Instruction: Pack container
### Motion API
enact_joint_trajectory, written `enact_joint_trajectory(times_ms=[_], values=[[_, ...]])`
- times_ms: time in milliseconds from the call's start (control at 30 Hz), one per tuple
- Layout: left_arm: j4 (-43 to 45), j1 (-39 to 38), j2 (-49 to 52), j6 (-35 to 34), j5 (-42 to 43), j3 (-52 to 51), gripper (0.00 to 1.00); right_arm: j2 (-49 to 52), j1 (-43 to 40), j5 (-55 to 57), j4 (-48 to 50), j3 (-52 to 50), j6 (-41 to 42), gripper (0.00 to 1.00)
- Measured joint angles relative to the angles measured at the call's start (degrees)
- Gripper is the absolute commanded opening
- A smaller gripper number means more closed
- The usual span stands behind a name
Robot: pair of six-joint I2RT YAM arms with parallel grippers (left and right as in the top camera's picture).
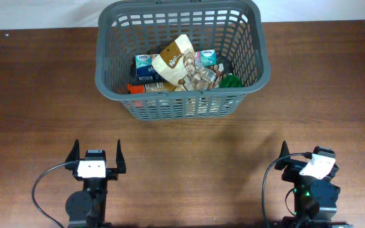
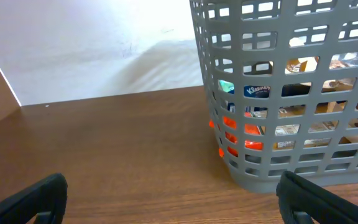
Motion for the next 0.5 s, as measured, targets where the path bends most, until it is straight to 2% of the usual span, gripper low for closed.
enact_joint_trajectory(times_ms=[500], values=[[-0.5,0.0,0.0,0.0,0.0,0.0,0.99,0.0,0.0,0.0,0.0,0.0,0.0,0.99]])
